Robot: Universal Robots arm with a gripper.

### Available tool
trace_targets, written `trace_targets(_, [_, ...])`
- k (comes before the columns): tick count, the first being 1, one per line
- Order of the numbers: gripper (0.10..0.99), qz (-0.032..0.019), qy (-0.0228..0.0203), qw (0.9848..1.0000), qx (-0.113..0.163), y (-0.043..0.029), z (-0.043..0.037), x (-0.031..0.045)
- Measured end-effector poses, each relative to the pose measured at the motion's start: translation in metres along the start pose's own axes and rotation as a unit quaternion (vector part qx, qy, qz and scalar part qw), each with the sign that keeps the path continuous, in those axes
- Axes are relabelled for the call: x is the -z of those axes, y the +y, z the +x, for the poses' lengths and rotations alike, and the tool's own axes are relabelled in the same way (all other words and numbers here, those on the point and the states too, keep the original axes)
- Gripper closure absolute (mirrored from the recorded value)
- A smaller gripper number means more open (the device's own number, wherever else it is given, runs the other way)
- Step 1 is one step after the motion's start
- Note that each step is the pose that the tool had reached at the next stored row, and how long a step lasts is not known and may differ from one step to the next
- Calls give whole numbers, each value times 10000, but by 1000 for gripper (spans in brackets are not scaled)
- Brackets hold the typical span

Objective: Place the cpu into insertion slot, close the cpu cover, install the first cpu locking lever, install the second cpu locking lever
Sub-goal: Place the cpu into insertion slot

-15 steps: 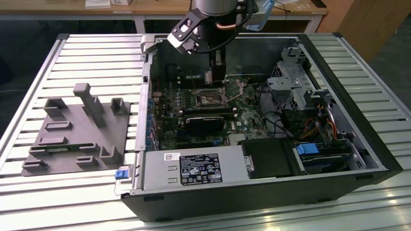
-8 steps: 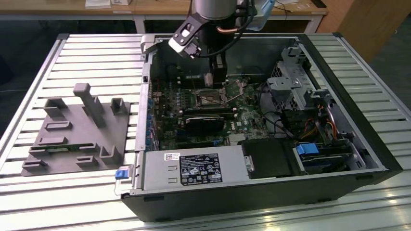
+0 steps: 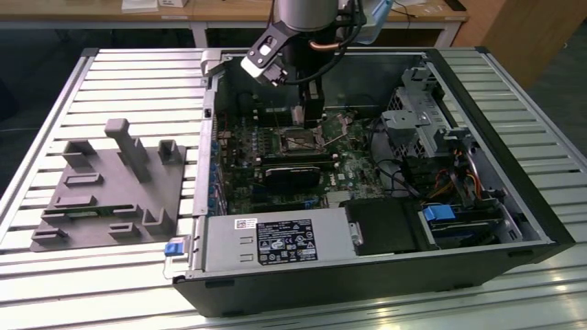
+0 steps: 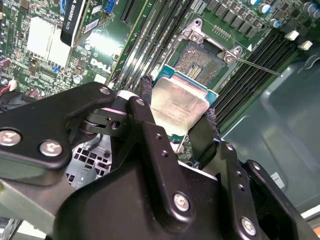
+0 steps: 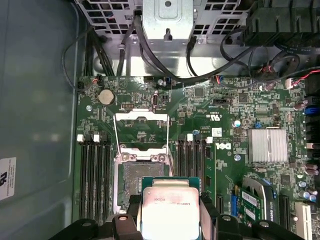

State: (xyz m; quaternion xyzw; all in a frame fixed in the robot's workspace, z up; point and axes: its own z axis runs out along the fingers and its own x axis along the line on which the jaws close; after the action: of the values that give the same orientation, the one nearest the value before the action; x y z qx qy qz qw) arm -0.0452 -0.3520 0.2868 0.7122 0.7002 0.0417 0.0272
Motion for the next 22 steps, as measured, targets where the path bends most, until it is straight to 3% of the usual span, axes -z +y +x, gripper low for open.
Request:
trace_targets(14, [545,-1,-24,10000,12,-7,-1,-64])
trace_targets(22, [545,2,-9,9999,165,-12,-2,-122])
